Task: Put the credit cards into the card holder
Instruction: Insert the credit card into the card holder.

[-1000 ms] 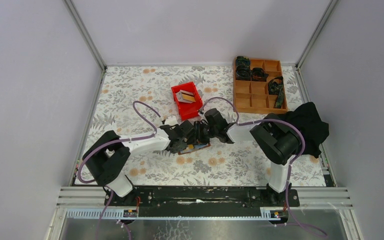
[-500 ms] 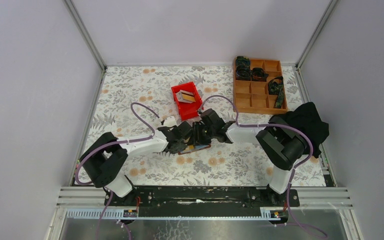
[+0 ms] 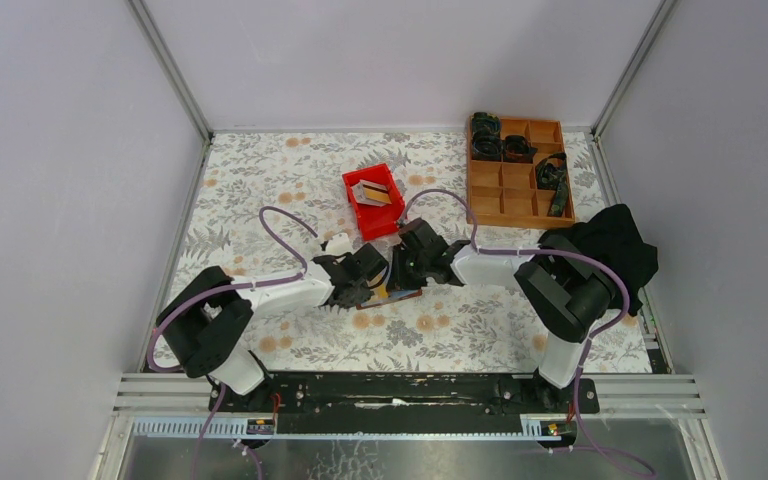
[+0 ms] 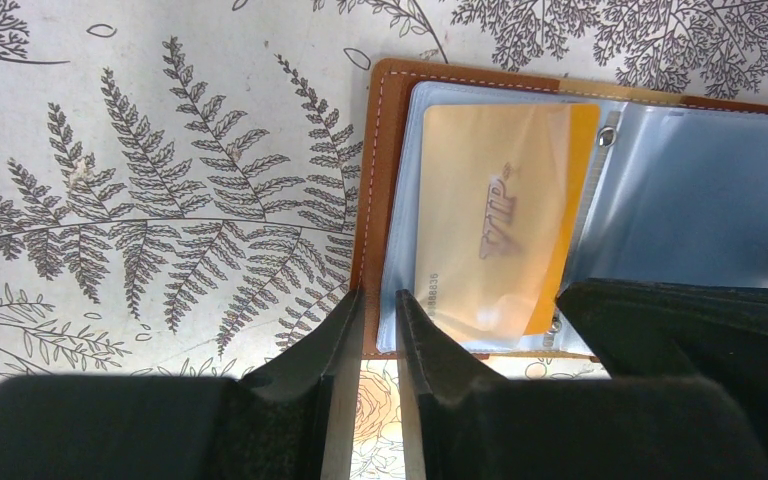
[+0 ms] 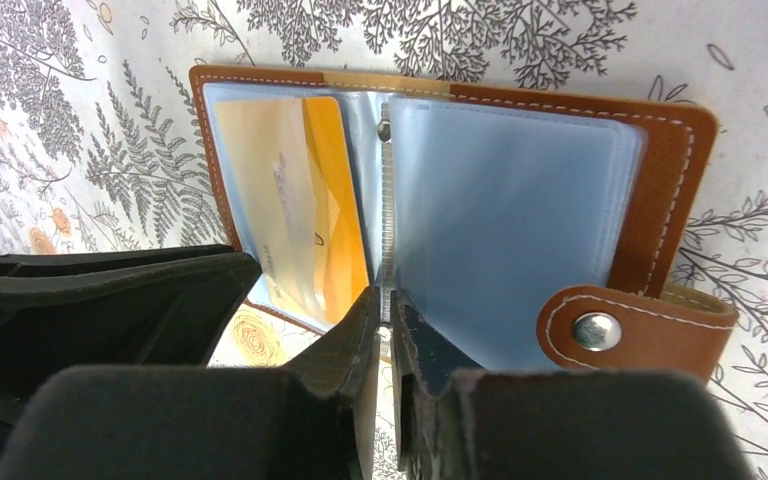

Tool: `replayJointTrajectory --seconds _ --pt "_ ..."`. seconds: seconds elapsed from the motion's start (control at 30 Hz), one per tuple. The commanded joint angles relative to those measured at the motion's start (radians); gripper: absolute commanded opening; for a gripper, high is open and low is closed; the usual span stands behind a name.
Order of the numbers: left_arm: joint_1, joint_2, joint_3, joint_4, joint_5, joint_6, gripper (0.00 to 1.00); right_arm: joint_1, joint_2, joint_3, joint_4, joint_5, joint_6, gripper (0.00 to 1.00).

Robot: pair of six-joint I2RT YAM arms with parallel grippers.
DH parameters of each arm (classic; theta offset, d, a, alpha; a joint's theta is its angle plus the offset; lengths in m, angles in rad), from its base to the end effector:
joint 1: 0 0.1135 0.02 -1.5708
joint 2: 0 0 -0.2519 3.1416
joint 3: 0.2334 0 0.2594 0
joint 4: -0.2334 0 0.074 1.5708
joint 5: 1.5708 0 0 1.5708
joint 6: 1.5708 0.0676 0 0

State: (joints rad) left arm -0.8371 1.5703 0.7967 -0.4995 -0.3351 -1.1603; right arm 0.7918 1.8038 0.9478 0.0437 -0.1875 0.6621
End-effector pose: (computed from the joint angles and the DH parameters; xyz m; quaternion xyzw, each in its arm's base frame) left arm 0.2059 -0.1951 0.1002 -0.1813 0.9584 -0.0337 0.2178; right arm 0.2619 0.2832 0.1054 -0.0945 0.9207 0.3099 0.2176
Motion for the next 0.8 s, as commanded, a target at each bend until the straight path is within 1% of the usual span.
replayJointTrajectory --seconds 0.0,0.2,0.37,0.53,0.77 --pt "-0.026 0.083 -0.088 -0.143 0.116 0.028 0.25 0.003 -0.001 0.032 -0.094 0.109 -0.045 0.14" --pt "-0.025 0.089 -0.092 -0.137 0.119 0.033 0.25 0.003 0.0 0.052 -0.098 0.127 -0.057 0.09" --pt "-0.026 0.094 -0.097 -0.129 0.126 0.033 0.25 0.003 0.043 0.096 -0.106 0.111 -0.077 0.07" --pt "-0.025 0.094 -0.094 -0.128 0.124 0.033 0.25 0.011 0.08 0.141 -0.13 0.098 -0.089 0.06" --pt "-0.026 0.097 -0.093 -0.119 0.126 0.031 0.25 0.052 0.088 0.152 -0.151 0.108 -0.091 0.05"
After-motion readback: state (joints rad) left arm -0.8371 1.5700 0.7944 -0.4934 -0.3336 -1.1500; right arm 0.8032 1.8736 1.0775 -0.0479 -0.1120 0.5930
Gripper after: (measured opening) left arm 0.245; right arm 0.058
